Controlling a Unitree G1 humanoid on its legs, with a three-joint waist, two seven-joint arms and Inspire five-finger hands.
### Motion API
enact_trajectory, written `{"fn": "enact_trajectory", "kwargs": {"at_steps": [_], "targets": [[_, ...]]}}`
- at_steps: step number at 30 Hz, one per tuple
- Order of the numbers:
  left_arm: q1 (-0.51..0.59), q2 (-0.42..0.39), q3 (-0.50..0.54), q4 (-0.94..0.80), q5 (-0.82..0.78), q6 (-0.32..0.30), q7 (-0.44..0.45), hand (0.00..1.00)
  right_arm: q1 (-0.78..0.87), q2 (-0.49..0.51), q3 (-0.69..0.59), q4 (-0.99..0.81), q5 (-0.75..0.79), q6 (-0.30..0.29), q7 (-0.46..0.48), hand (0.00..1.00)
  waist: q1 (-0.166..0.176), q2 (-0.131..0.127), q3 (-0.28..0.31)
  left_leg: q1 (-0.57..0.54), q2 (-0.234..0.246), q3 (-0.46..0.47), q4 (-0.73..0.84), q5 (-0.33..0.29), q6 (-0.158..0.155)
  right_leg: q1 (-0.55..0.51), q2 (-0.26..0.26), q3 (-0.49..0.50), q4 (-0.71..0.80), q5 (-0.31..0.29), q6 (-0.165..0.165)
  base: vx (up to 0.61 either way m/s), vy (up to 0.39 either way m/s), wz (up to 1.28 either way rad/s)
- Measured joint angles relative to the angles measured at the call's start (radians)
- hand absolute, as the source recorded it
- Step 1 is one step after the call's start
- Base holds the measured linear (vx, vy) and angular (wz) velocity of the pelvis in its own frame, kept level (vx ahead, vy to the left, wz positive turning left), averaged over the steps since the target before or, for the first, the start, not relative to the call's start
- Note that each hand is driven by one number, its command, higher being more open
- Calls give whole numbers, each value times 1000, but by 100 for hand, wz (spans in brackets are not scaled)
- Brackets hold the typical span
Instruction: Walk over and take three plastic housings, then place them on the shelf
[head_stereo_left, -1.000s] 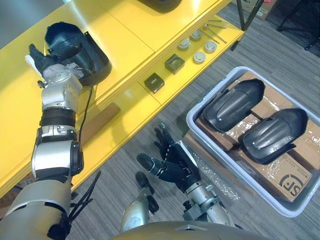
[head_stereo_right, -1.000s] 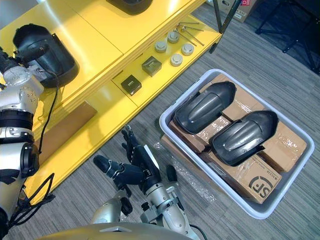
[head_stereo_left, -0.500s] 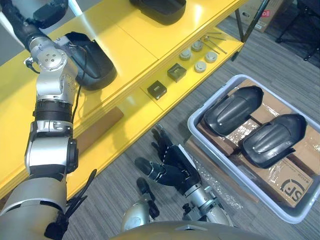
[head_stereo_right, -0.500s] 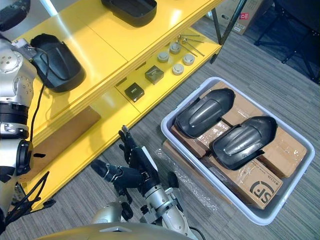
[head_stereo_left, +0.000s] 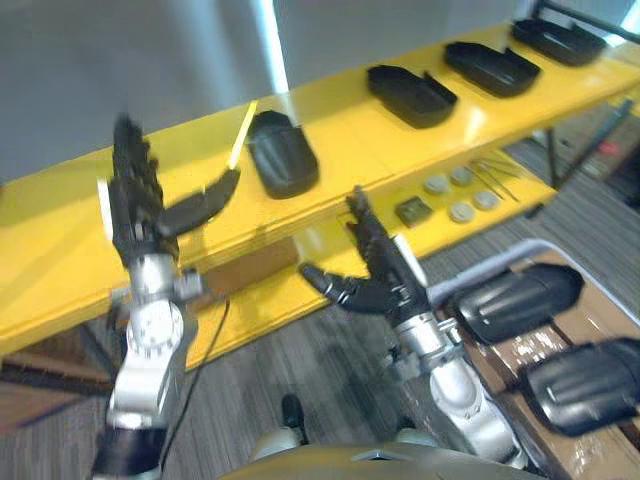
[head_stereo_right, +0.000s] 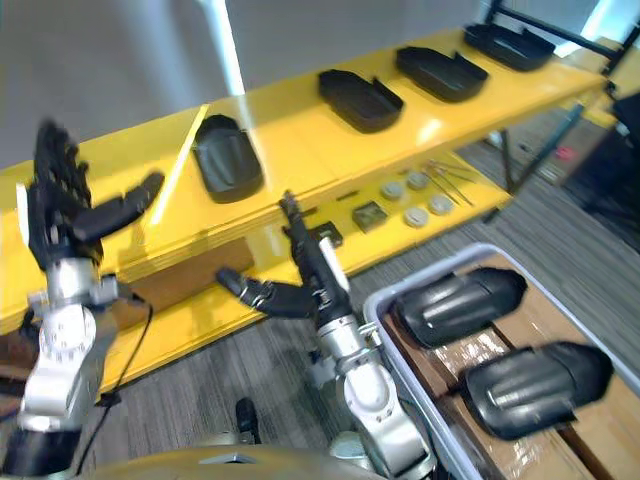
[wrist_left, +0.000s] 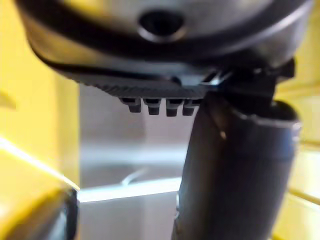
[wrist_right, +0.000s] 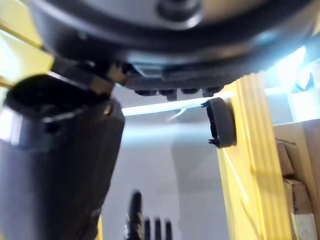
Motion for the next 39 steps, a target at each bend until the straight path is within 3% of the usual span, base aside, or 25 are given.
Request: {"fn": "enact_trajectory", "kwargs": {"at_steps": [2,7,16,25,39], "targets": [[118,-70,15,2,-8,0,-41,100,-42,14,-28,46,-3,21,-1,100,27,-15,-14,-13,-1,-24,0,15,-7,5,2,-27,0,0,0,-46,14,33],[205,-138,-24,3,-12,2,-103,100,-110,56,-22,180,-2,96,-16,100,63,-42,-37,-31,-7,-60,0,32,-2,10,2,-62,1,2,-1,-22,13,23],[219,-165,-96,23,-20,2,-220,100,-267,86,-43,413,-3,136,-94,100,102,-35,-37,-35,-15,-100,0,38,-1,31,1,-102,-1,1,0,-16,3,13],[213,-165,-153,60,-48,2,-271,100,-363,121,-100,489,-5,133,-148,100,102,-31,-36,-46,-16,-103,0,43,-1,30,3,-110,-17,7,-1,9,-6,1],[204,-166,-222,119,-53,2,-269,100,-455,125,-123,498,-44,109,-101,100,102,-26,3,-49,-17,-116,0,40,-6,29,3,-116,-17,5,-2,-1,0,0]]}}
